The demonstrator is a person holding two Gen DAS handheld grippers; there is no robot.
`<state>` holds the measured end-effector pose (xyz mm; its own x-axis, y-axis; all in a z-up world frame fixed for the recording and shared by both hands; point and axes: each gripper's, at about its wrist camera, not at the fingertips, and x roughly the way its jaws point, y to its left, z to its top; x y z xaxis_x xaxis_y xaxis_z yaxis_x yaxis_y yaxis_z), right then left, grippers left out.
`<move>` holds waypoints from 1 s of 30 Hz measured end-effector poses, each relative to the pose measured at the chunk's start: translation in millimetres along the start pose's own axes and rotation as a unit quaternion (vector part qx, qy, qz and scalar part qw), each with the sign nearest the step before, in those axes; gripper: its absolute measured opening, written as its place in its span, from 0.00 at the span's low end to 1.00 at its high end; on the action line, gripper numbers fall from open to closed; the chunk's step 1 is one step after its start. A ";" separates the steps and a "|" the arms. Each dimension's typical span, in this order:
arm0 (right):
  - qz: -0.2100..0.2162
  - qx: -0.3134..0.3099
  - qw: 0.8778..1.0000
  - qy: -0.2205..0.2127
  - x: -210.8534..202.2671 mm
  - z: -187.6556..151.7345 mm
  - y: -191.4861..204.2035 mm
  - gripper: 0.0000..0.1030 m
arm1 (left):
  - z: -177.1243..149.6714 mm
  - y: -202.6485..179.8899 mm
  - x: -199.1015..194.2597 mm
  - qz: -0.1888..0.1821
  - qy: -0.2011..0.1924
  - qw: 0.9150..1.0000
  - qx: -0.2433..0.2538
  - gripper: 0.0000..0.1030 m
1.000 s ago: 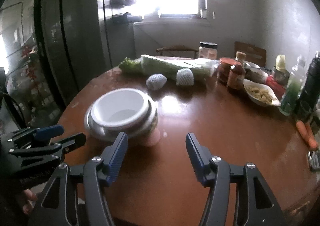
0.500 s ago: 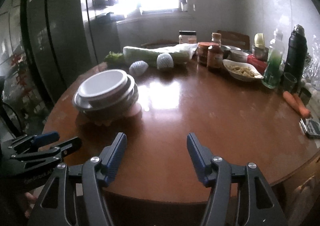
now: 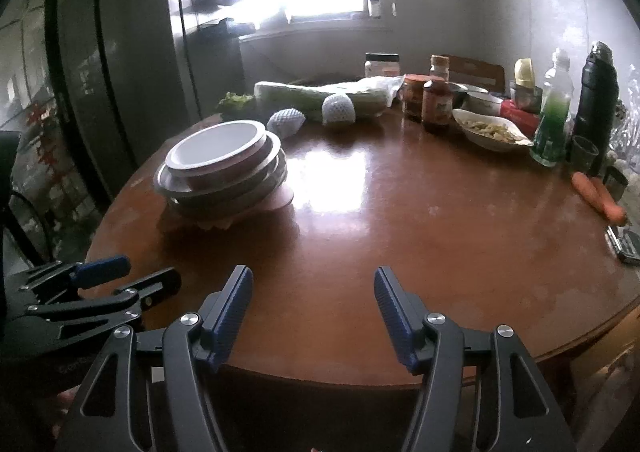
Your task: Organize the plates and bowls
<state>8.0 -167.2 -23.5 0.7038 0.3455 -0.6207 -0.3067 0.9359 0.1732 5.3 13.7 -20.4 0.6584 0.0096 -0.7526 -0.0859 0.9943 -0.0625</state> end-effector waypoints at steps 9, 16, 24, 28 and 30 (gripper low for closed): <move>-0.002 0.000 1.000 0.013 4.7 -1.9 1.1 0.63 | 0.5 0.3 0.4 0.004 0.003 1.000 0.000 0.59; -0.001 -0.002 1.000 0.011 2.5 -2.7 3.5 0.63 | 1.0 1.1 0.2 0.004 0.002 1.000 0.000 0.59; -0.003 0.000 1.000 0.010 0.2 -2.2 3.7 0.63 | 1.4 1.2 -0.9 0.005 0.004 1.000 0.003 0.59; -0.004 -0.001 1.000 0.009 -0.4 -2.0 4.3 0.63 | 0.6 0.5 -2.4 0.005 0.002 1.000 0.004 0.59; -0.003 -0.001 1.000 0.010 -1.0 -1.7 4.9 0.63 | 0.5 0.4 -2.3 0.004 0.002 1.000 0.004 0.59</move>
<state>4.7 -163.1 -23.3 0.6932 0.3377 -0.6367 -0.3028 0.9382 0.1679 4.2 14.1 -18.4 0.6545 0.0166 -0.7559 -0.0841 0.9952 -0.0509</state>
